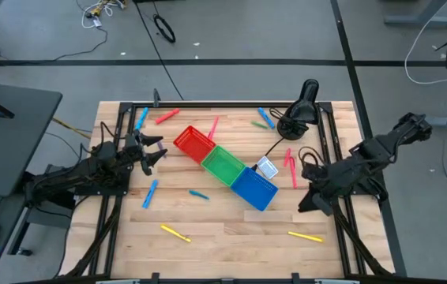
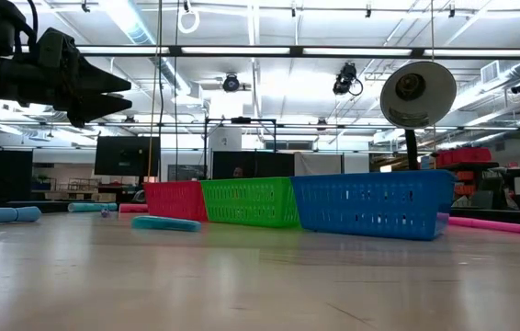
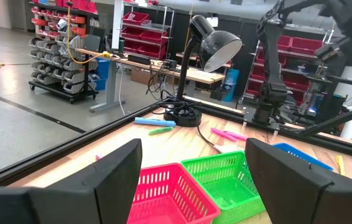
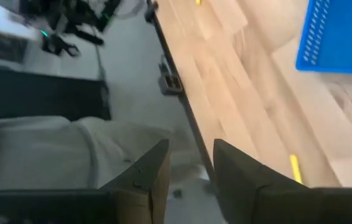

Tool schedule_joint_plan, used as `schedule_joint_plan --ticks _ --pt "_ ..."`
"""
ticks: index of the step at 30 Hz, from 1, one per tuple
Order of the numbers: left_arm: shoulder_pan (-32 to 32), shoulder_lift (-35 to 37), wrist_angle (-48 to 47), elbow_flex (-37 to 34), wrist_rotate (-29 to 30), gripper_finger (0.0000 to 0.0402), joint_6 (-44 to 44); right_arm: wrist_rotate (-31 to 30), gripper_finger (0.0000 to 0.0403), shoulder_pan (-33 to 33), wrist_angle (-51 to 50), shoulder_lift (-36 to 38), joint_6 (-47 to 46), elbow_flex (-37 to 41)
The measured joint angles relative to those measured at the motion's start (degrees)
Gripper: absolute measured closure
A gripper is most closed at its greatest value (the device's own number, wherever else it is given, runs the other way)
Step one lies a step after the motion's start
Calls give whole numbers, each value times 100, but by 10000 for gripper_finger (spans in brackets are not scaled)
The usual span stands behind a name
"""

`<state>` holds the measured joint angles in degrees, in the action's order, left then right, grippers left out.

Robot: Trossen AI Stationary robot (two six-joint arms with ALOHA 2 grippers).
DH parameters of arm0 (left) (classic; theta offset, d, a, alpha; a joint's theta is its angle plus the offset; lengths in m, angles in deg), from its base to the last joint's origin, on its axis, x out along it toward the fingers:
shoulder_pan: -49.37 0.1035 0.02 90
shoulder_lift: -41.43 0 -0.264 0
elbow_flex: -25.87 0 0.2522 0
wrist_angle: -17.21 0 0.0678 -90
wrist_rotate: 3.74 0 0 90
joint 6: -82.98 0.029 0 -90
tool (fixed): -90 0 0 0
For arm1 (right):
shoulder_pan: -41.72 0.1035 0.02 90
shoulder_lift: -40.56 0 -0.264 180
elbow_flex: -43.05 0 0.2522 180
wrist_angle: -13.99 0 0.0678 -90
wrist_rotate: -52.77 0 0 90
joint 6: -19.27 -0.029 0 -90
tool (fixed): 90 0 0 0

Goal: Pick & Place Markers
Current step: Put the right yellow marker pen into the red bin

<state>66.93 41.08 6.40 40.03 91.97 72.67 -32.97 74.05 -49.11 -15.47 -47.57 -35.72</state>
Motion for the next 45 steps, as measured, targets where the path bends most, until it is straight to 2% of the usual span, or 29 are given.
schedule_joint_plan --ticks 8,14,18,28,45 --pt "0 1 1 1 0 110 0 -467 279 649 -1626 -732 331 -1466" --pt "-1 1 0 0 2 110 0 -486 279 851 -2426 -1128 757 -2109" --pt "-1 0 0 1 1 110 0 -488 264 963 -2897 -1418 904 -2409" --pt "0 -1 0 1 1 110 0 -490 214 1190 -3562 -1861 1121 -2614" --pt "-1 0 -1 0 2 110 -1 -486 211 1290 -3776 -2203 1002 -2614"
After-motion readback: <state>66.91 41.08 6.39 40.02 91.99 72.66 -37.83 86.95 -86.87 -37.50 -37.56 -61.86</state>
